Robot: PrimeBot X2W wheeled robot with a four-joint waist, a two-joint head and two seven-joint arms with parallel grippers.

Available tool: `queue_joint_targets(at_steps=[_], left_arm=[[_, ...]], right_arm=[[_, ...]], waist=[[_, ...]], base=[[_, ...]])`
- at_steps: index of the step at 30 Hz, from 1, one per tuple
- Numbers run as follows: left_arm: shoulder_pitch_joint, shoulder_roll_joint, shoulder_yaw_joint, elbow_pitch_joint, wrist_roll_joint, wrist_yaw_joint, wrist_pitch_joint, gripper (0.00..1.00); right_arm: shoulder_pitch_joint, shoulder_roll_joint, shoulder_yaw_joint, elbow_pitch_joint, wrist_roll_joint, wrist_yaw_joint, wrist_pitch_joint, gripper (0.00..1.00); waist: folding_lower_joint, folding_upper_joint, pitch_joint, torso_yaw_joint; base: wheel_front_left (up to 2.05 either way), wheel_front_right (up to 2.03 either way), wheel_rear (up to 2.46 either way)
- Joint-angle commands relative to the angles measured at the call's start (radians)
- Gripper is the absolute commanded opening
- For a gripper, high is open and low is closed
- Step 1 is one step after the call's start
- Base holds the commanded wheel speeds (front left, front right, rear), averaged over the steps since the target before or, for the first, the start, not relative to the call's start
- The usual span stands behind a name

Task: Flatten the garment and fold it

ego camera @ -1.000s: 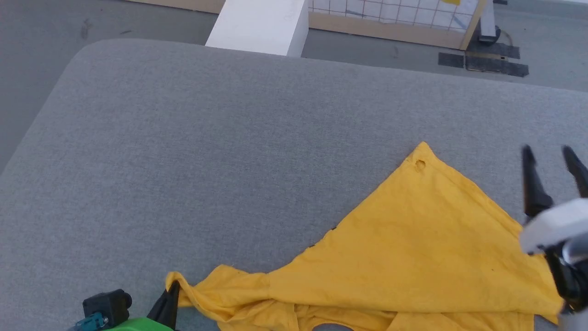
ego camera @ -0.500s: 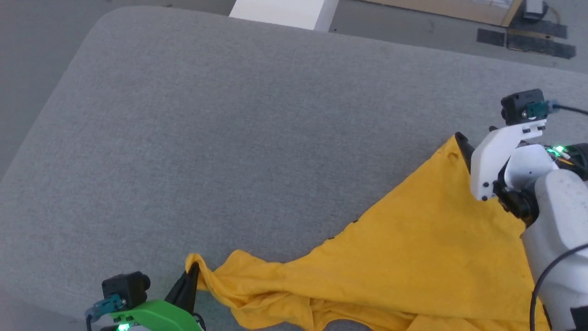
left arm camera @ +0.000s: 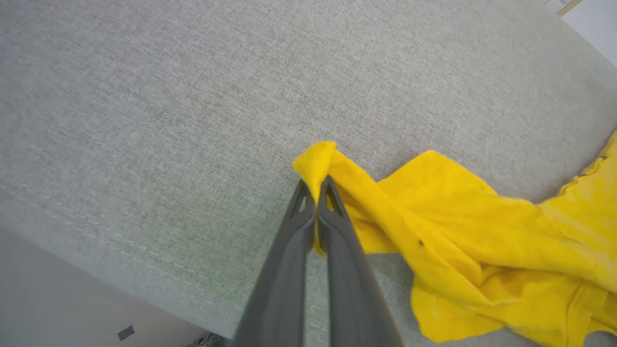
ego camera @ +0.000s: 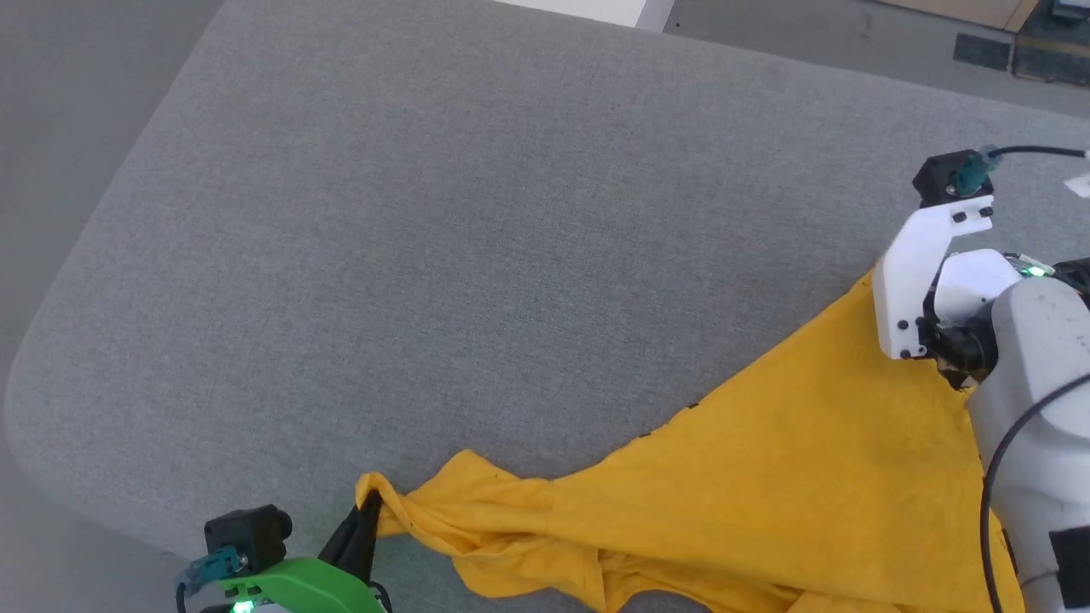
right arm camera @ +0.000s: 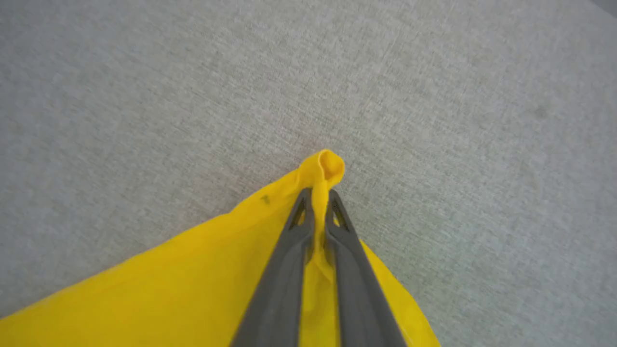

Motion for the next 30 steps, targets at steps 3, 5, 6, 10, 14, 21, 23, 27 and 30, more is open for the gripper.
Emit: queue_joint_targets(at_steps=[3, 5, 6, 10, 14, 21, 23, 27, 30], left_arm=[[-0.012, 0.001, 0.001, 0.003, 0.0, -0.003, -0.006, 0.0], [0.004, 0.013, 0.013, -0.003, 0.003, 0.008, -0.018, 0.0], [0.008, 0.017, 0.015, -0.006, 0.004, 0.01, -0.02, 0.0], [0.029, 0.032, 0.03, -0.03, 0.005, 0.023, -0.033, 0.0], [0.041, 0.052, 0.058, -0.075, 0.011, 0.034, -0.06, 0.0], [-0.066, 0.148, 0.106, -0.181, 0.05, 0.009, -0.047, 0.0], [-0.139, 0.187, 0.119, -0.205, 0.07, -0.003, -0.022, 0.0], [-0.334, 0.223, 0.15, -0.243, 0.076, -0.031, 0.031, 0.0], [-0.513, 0.218, 0.174, -0.234, 0.067, -0.05, 0.053, 0.0]], right_arm=[[0.056, 0.004, -0.008, -0.043, -0.006, -0.002, -0.129, 0.0], [0.13, 0.024, -0.011, -0.109, 0.02, -0.002, -0.313, 0.0], [0.15, 0.029, -0.014, -0.125, 0.027, -0.002, -0.35, 0.0], [0.257, 0.051, -0.04, -0.213, 0.051, -0.002, -0.476, 0.0], [0.364, 0.078, -0.087, -0.319, 0.08, -0.002, -0.53, 0.0], [0.439, 0.069, -0.137, -0.551, 0.094, -0.002, -0.466, 0.0], [0.417, 0.049, -0.133, -0.615, 0.097, -0.002, -0.418, 0.0], [0.308, -0.016, -0.103, -0.704, 0.096, -0.002, -0.313, 0.0], [0.182, -0.061, -0.076, -0.729, 0.095, -0.002, -0.245, 0.0]], waist=[[0.0, 0.0, -0.026, -0.018], [0.0, 0.0, -0.062, -0.046], [0.0, 0.0, -0.072, -0.054], [0.0, 0.0, -0.111, -0.093], [0.0, 0.0, -0.139, -0.14], [0.0, 0.0, -0.153, -0.205], [0.0, 0.0, -0.145, -0.22], [0.0, 0.0, -0.108, -0.246], [0.0, 0.0, -0.062, -0.263]], base=[[0.0, 0.0, 0.0], [0.0, 0.0, 0.0], [0.0, 0.0, 0.0], [0.0, 0.0, 0.0], [0.0, 0.0, 0.0], [0.0, 0.0, 0.0], [0.0, 0.0, 0.0], [0.0, 0.0, 0.0], [0.0, 0.0, 0.0]])
